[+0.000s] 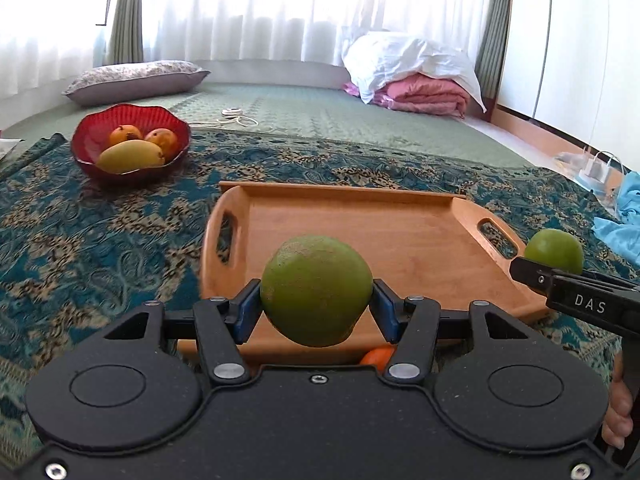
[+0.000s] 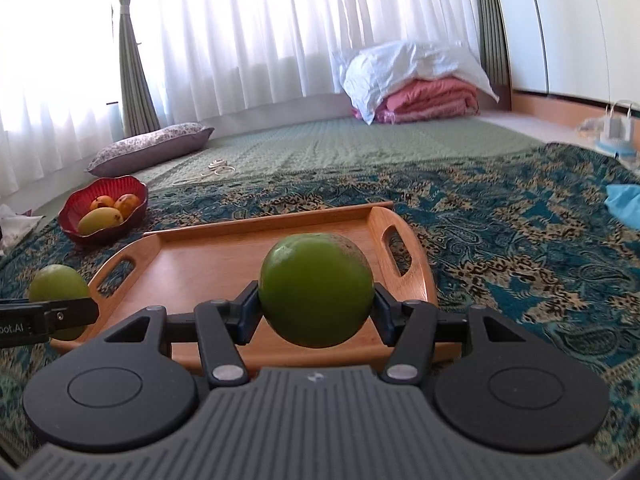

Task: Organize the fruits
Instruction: 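Carry the pomelo in the left tool while the right tool carries the apple over the tray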

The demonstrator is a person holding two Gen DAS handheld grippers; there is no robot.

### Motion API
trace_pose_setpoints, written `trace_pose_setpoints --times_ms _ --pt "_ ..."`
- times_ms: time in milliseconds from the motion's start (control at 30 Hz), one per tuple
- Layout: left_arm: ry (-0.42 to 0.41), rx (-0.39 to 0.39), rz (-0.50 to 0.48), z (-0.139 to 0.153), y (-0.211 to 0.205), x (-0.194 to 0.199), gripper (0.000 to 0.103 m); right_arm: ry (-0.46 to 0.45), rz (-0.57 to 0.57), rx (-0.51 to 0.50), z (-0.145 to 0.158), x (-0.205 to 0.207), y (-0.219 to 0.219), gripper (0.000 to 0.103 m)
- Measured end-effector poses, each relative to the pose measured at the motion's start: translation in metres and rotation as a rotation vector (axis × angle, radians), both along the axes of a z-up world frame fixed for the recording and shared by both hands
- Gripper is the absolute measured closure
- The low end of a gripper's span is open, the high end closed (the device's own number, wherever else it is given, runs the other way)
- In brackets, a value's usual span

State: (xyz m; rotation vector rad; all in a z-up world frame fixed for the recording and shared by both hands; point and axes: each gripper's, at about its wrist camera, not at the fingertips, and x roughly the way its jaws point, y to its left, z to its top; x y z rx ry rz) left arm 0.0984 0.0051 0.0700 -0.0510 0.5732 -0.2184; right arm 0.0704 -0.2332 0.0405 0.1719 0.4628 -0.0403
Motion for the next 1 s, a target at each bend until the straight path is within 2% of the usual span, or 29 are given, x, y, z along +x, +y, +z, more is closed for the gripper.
trace_pose_setpoints --times_ms 200,467,700,1000 --pt "0.045 -0.022 0.012 -0.006 -0.005 0.036 0.048 0.051 0.008 0.022 -0.009 0.022 -0.008 0.044" --pt "0.071 -0.006 0.017 -0.022 -0.017 0.063 0.048 0.085 0.019 0.004 -0.018 0.037 -0.002 0.044" --pt "0.103 0.008 0.015 -0.036 -0.022 0.070 0.048 0.115 0.021 -0.010 -0.024 0.044 0.000 0.044" --pt "0.106 0.024 0.010 -0.043 -0.024 0.069 0.048 0.147 0.025 -0.016 -0.030 0.051 0.004 0.043"
